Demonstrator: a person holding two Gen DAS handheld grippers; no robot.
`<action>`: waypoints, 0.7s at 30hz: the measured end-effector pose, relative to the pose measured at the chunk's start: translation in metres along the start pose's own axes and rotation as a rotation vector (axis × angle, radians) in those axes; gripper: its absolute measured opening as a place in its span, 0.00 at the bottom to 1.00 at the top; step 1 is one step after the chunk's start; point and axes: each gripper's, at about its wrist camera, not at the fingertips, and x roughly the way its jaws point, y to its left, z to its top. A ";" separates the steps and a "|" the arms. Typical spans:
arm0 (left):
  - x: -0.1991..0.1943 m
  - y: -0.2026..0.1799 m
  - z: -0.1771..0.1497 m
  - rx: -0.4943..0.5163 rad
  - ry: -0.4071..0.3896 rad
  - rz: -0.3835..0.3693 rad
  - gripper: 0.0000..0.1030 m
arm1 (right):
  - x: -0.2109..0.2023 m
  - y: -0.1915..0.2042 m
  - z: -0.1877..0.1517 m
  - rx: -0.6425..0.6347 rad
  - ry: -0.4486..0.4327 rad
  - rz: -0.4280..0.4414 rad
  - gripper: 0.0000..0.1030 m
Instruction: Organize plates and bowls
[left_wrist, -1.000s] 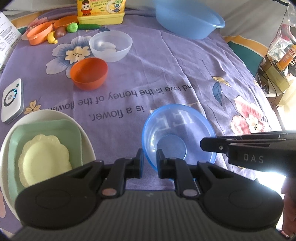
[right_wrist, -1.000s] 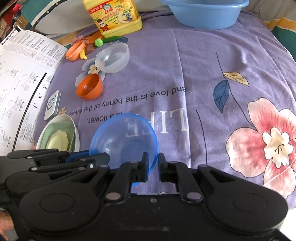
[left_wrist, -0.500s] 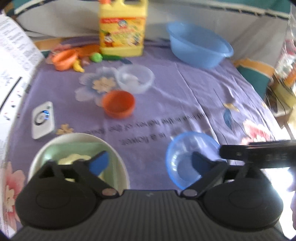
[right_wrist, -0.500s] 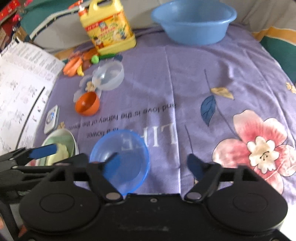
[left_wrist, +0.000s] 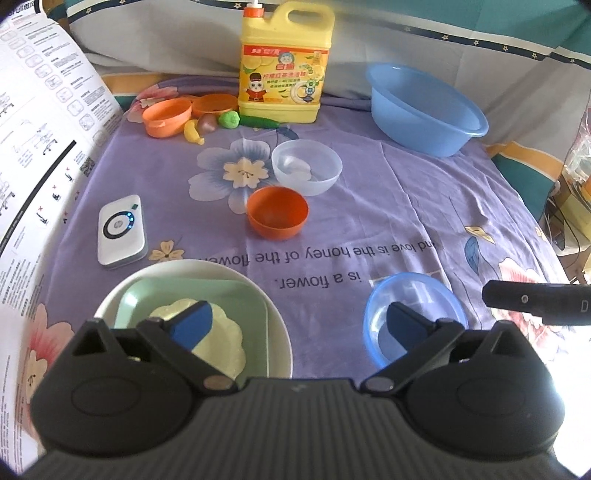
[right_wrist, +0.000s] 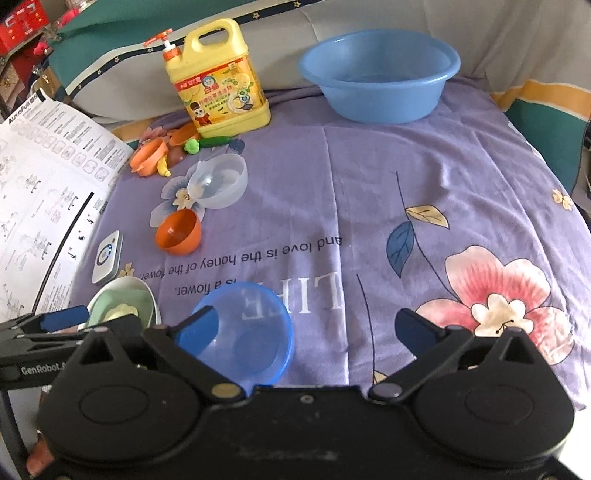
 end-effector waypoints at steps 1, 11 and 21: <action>0.000 0.000 0.000 0.002 0.000 0.000 1.00 | 0.001 0.000 0.000 0.000 0.002 -0.001 1.00; 0.009 0.010 0.017 0.008 -0.012 0.017 1.00 | 0.014 0.009 0.021 -0.036 0.011 -0.001 1.00; 0.028 0.035 0.059 -0.011 -0.047 0.064 1.00 | 0.044 0.029 0.064 -0.073 0.000 0.007 1.00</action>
